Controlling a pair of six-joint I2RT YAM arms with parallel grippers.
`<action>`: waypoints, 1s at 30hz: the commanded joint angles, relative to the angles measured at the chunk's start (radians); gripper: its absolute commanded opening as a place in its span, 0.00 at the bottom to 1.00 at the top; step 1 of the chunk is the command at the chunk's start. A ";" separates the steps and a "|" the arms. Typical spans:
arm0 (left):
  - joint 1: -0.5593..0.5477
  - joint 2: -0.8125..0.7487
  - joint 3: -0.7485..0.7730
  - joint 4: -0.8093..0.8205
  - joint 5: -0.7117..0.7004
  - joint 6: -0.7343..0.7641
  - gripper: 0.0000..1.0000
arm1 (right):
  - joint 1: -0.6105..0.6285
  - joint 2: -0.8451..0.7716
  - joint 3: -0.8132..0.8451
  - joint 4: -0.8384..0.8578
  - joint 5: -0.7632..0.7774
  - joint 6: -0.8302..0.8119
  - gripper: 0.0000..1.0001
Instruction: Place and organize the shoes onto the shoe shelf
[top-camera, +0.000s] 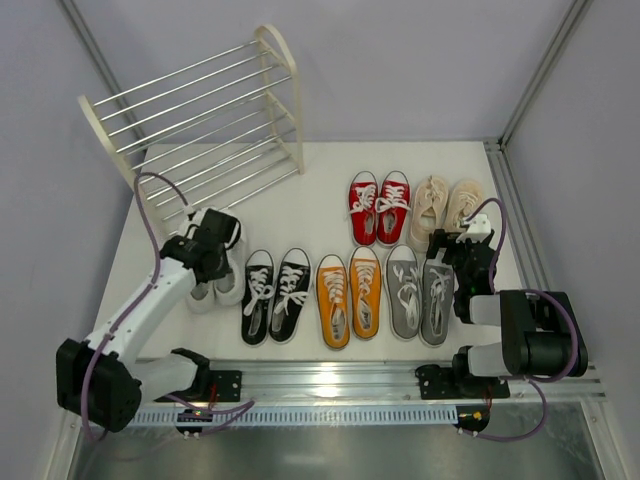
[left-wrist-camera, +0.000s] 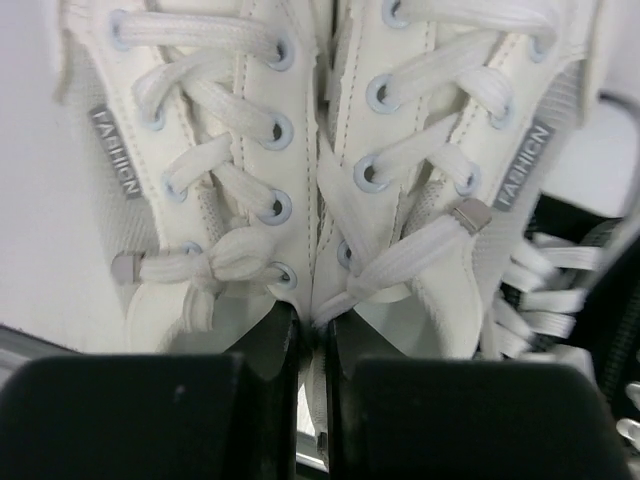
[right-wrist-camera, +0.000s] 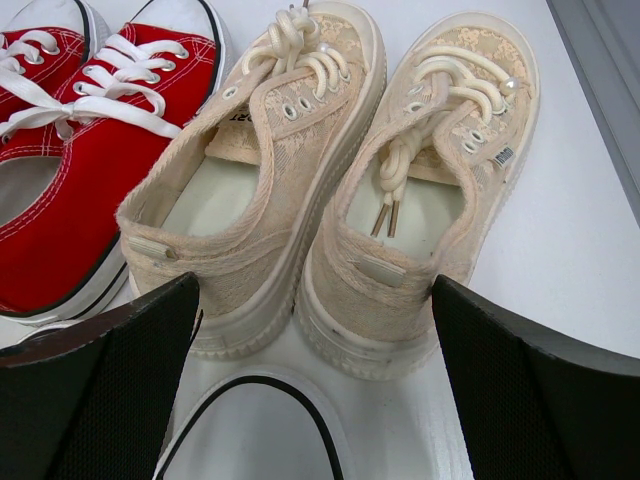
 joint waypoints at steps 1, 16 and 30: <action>-0.012 -0.136 0.172 0.061 -0.074 0.051 0.00 | 0.001 -0.014 0.018 0.086 -0.004 0.008 0.97; -0.153 0.149 0.502 0.069 0.296 0.292 0.00 | 0.001 -0.014 0.016 0.086 -0.004 0.008 0.97; -0.189 0.706 0.914 0.126 0.236 0.390 0.00 | 0.001 -0.012 0.018 0.086 -0.002 0.008 0.97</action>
